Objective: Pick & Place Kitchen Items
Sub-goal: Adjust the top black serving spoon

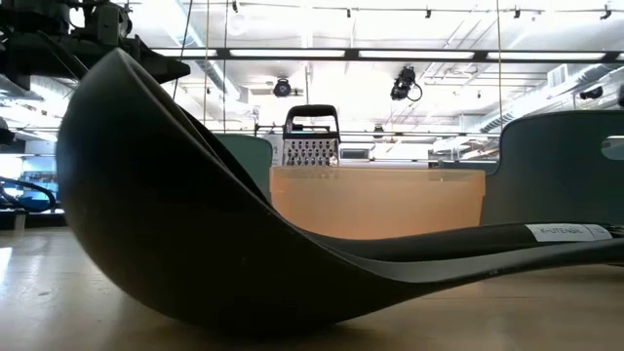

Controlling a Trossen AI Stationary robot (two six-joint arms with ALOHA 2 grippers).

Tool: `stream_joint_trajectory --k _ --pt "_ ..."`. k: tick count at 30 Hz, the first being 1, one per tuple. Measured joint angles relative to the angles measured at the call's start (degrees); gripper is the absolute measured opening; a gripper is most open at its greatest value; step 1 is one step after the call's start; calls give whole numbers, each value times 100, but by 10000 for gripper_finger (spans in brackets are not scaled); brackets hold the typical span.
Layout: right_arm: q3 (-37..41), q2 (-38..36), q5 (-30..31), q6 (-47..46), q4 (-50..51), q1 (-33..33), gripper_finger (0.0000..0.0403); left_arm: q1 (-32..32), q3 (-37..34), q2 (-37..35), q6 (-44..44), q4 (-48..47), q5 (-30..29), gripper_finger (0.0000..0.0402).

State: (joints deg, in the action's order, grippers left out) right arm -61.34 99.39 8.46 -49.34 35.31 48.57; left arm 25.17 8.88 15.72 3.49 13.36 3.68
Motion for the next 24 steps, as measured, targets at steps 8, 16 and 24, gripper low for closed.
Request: stream_joint_trajectory --k 8,16,24 --pt "0 2 119 34 20 18 128 0 0 0 -33 -122 0 7" --pt "-1 4 939 193 78 4 147 0 0 0 -31 -132 -2 7" --pt "-4 4 1350 556 370 -413 148 -2 0 0 -27 -132 0 7"
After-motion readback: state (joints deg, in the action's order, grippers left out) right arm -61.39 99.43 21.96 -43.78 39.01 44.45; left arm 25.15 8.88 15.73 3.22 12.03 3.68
